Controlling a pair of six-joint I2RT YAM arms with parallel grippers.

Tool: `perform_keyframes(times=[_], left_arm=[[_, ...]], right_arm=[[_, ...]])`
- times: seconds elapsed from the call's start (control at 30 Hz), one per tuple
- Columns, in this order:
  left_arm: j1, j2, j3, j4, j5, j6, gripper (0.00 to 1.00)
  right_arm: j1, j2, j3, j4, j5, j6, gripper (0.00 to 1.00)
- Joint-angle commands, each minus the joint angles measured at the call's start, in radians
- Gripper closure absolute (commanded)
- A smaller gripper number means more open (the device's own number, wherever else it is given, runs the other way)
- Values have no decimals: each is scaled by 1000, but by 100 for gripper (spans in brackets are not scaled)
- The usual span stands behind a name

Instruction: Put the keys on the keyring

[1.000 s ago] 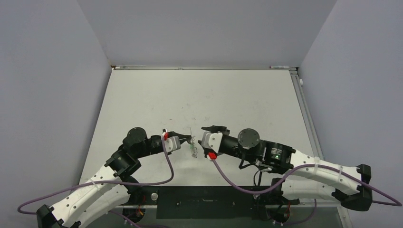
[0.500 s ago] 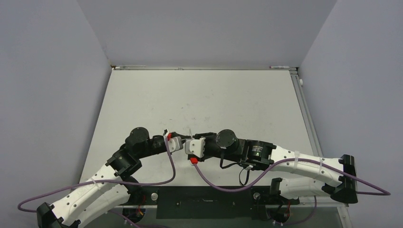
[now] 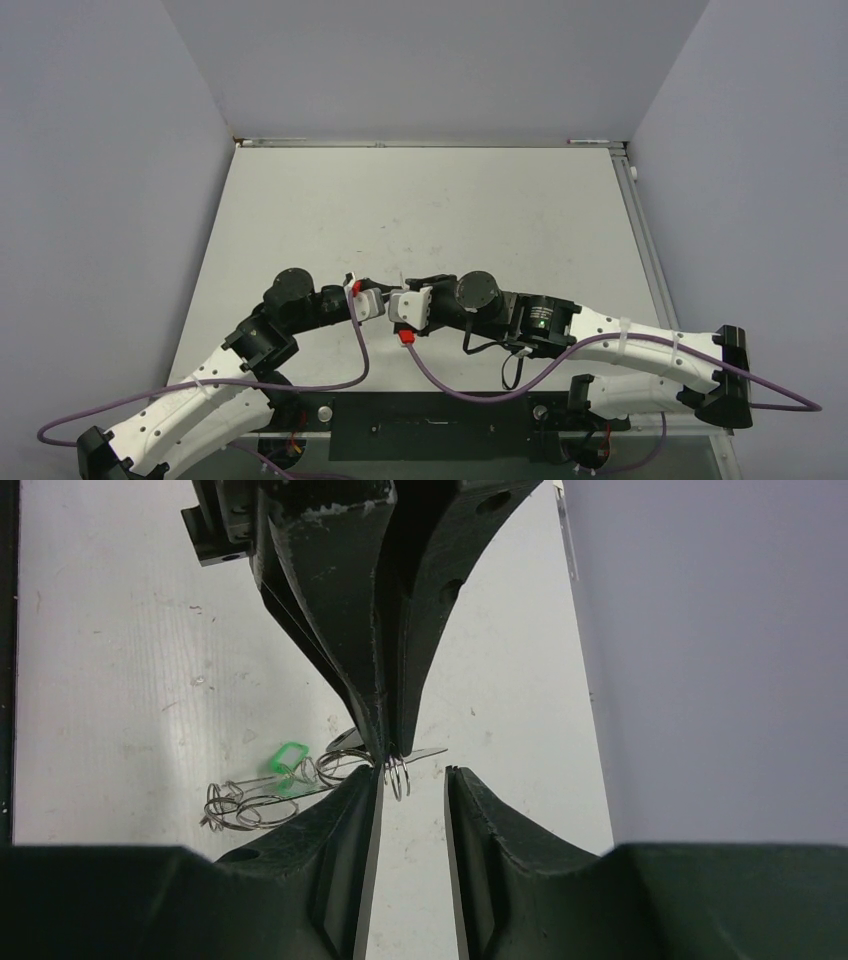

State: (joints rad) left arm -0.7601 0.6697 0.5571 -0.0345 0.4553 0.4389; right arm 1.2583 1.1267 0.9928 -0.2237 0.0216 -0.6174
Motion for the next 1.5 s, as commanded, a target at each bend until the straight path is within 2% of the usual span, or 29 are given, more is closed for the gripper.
perform_keyframes(times=[0.0, 0.3, 0.57, 1.47], left_arm=[[-8, -15, 56, 36, 9, 8, 100], [-8, -43, 47, 59, 10, -17, 100], [-6, -52, 44, 68, 21, -22, 100], [-8, -47, 47, 54, 5, -14, 100]], right_arm=[[9, 10, 2, 71, 28, -17, 70], [4, 16, -14, 72, 20, -4, 69], [-30, -75, -85, 180, -14, 25, 69], [-35, 14, -5, 82, -150, 41, 70]])
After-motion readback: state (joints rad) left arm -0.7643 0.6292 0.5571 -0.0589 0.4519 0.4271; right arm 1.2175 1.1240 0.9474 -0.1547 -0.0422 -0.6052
